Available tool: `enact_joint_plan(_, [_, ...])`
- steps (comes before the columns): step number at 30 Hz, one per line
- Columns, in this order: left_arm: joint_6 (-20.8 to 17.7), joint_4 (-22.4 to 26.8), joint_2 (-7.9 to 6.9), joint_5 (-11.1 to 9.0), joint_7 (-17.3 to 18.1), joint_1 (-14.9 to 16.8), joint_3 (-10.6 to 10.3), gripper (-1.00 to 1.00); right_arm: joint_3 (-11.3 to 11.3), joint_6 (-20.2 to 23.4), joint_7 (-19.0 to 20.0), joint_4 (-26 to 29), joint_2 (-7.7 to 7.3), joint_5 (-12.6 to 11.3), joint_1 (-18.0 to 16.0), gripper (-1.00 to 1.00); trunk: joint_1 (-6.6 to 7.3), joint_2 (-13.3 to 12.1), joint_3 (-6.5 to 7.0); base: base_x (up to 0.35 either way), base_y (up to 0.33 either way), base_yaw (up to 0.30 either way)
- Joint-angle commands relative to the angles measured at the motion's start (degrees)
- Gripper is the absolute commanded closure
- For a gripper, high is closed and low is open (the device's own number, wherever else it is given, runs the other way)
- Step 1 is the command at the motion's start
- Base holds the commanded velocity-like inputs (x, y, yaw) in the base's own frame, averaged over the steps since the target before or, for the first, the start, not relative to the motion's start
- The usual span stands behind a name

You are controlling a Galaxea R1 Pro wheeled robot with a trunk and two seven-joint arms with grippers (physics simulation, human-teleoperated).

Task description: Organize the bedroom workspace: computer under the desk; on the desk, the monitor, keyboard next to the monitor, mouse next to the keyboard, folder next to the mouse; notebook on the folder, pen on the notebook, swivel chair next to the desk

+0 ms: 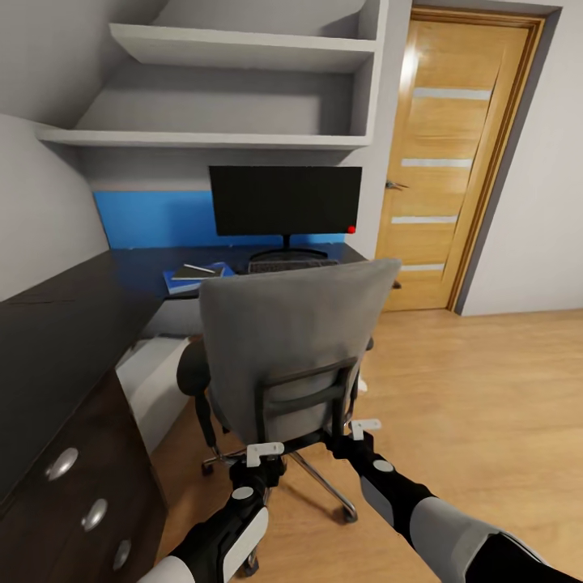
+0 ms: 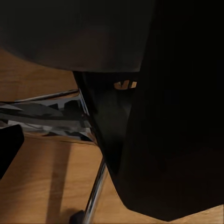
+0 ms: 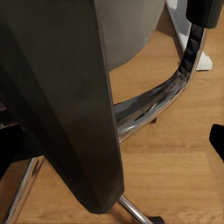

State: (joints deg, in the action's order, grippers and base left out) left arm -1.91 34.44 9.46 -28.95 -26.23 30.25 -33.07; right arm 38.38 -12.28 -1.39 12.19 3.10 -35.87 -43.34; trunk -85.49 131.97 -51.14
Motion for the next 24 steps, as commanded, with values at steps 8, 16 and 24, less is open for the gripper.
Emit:
enact_joint_plan(8, [-0.2,0.1,-0.06,-0.1,-0.5,0.1,-0.3,-1.0,0.3,-1.3,-0.1,0.0,0.03,-0.3,-0.1,-1.0,-0.02,0.0,-0.05,0.326,-0.08,0.0])
enact_joint_plan(16, [-0.2,0.1,-0.06,-0.1,-0.4,0.1,-0.3,-1.0,0.3,-1.3,-0.1,0.0,-0.02,-0.3,-0.1,-1.0,-0.02,0.0,-0.05,0.326,-0.087,0.0])
enact_joint_plan(24, [-0.2,0.1,-0.06,-0.1,-0.4,0.1,-0.3,-1.0,0.3,-1.3,-0.1,0.0,-0.01,-0.3,-0.1,-1.0,-0.02,0.0,-0.05,0.326,-0.008,0.0])
